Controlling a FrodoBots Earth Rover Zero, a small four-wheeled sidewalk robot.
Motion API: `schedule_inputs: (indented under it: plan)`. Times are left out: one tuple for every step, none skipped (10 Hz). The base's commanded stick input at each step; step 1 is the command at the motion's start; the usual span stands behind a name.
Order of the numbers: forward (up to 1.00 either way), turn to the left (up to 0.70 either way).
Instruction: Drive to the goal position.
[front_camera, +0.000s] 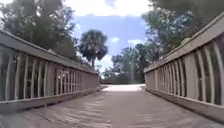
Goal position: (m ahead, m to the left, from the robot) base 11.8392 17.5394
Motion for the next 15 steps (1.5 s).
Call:
schedule_inputs:
  plan:
    - [1.00,0.00]
    - [1.00,0.00]
    - [1.00,0.00]
    - [1.00,0.00]
    - [1.00,0.00]
    - [1.00,0.00]
    - [1.00,0.00]
    - [1.00,0.00]
    - [1.00,0.00]
    - [1.00,0.00]
    - [1.00,0.00]
    - [1.00,0.00]
    - [1.00,0.00]
    - [1.00,0.00]
    - [1.00,0.00]
